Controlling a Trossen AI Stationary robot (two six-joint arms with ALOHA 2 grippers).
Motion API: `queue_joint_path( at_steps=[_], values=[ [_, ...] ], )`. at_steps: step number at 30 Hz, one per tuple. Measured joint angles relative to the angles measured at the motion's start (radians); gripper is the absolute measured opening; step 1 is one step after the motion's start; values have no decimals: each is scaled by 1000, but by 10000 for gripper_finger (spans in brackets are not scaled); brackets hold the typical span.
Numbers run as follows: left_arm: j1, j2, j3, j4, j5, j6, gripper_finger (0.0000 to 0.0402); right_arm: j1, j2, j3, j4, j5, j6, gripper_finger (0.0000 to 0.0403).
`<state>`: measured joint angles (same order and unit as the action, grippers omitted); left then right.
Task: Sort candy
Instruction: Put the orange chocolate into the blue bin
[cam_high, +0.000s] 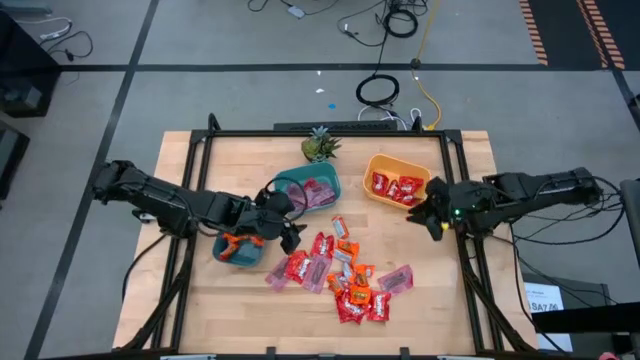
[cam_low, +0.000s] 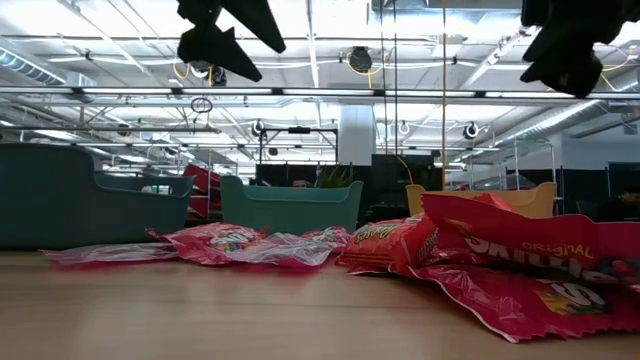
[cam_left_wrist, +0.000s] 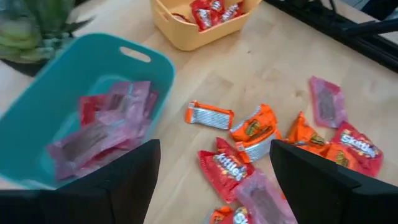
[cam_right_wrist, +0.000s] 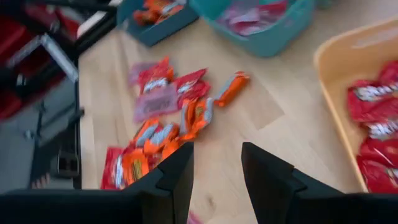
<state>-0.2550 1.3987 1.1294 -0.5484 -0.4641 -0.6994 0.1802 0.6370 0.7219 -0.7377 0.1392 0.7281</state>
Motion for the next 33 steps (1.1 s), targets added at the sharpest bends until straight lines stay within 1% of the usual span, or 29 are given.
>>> queue_joint_path(
  at_steps=[4,9,13,17,21,26,31,33],
  values=[
    [0,73,18,54,56,0,311,98,18,0,-15,88,-18,126],
    [0,214,151,45,71,21,310,222,53,0,-66,151,-11,126],
    [0,325,288,24,71,141,310,309,67,0,-95,210,-19,126],
    [1,406,395,39,71,295,310,371,77,0,-142,257,-79,126],
    [7,465,462,65,70,438,310,386,92,0,-177,262,-83,126],
    [36,517,486,125,72,456,310,385,104,0,-178,255,-83,126],
    [72,585,503,121,182,443,310,385,112,0,-163,254,-86,126],
    [80,616,512,122,211,443,310,385,113,0,-163,254,-87,126]
  ],
)
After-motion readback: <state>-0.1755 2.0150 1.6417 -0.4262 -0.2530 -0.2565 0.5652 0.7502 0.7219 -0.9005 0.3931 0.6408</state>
